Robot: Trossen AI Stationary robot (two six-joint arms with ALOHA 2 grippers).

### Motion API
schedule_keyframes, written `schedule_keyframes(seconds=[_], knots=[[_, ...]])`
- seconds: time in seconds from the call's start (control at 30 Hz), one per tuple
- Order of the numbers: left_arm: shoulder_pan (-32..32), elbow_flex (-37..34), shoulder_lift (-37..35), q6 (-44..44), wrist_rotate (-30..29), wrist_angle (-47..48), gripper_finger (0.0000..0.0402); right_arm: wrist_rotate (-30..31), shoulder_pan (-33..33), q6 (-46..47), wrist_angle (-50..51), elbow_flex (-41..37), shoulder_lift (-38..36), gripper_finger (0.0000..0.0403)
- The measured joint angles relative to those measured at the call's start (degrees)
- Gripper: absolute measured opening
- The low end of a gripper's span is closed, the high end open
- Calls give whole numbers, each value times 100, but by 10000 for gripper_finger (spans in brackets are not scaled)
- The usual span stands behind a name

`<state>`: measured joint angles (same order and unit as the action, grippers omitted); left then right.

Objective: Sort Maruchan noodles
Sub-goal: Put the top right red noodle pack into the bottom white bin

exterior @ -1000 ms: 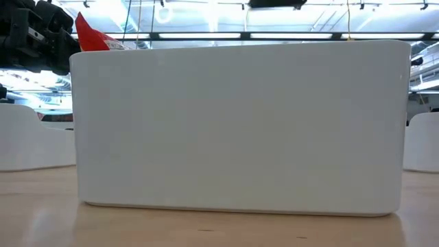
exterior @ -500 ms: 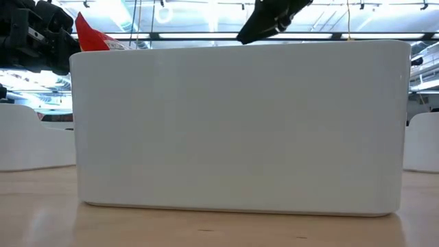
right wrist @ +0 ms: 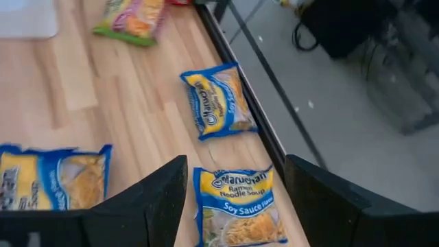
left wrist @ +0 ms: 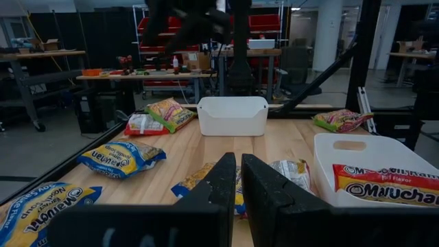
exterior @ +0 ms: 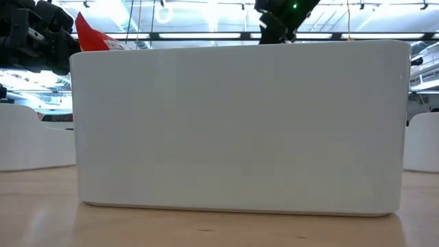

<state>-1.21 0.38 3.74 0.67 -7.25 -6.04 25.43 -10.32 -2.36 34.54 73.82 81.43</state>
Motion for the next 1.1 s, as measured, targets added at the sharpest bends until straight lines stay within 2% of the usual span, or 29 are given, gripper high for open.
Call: schedule_keyframes(seconds=[0.87, 1.1], knots=[[-1, -2, -2, 0, -2, -4, 32, -6, -1811, 412, -197, -168, 10, 247], [-1, 1, 1, 0, -2, -7, 32, -28, -2324, 409, -43, -191, 456, 247]])
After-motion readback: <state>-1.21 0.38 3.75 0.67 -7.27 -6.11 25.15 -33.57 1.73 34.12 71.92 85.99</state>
